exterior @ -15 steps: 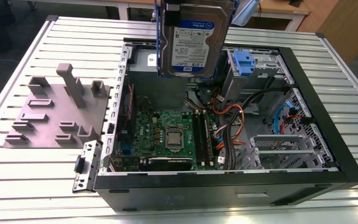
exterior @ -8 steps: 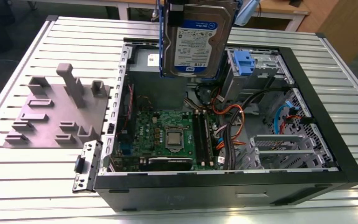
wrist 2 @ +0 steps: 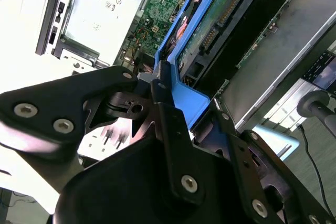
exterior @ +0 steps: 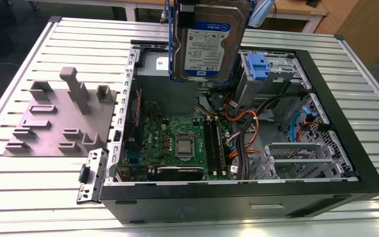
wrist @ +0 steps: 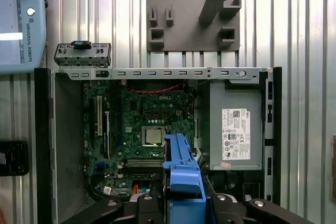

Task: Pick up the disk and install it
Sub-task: 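Insert the disk into the insertion slot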

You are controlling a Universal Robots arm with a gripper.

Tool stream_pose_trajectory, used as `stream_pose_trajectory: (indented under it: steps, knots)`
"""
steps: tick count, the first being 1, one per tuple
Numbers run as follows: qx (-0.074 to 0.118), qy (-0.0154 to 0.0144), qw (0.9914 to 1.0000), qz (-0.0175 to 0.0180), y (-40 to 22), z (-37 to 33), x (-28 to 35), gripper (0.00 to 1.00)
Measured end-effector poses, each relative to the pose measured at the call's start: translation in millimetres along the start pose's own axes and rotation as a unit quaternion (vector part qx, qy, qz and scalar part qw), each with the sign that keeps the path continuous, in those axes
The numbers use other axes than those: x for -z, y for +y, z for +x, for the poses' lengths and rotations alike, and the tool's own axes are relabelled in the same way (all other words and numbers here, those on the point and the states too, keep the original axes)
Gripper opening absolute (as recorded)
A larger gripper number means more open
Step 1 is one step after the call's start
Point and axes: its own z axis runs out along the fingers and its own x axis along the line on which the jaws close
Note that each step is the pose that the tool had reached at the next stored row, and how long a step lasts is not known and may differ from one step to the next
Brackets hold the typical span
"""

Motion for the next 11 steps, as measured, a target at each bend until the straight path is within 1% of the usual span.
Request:
stream_pose_trajectory:
  steps: [3, 8, 11]
  knots:
    - [0.0, 0.0, 1.0, 0.0, -0.1, 0.3, 0.0, 0.36]
    - [0.0, 0.0, 1.0, 0.0, -0.2, 6.2, 0.0, 0.36]
    - [0.0, 0.0, 1.0, 0.0, -0.3, 11.1, -0.1, 0.36]
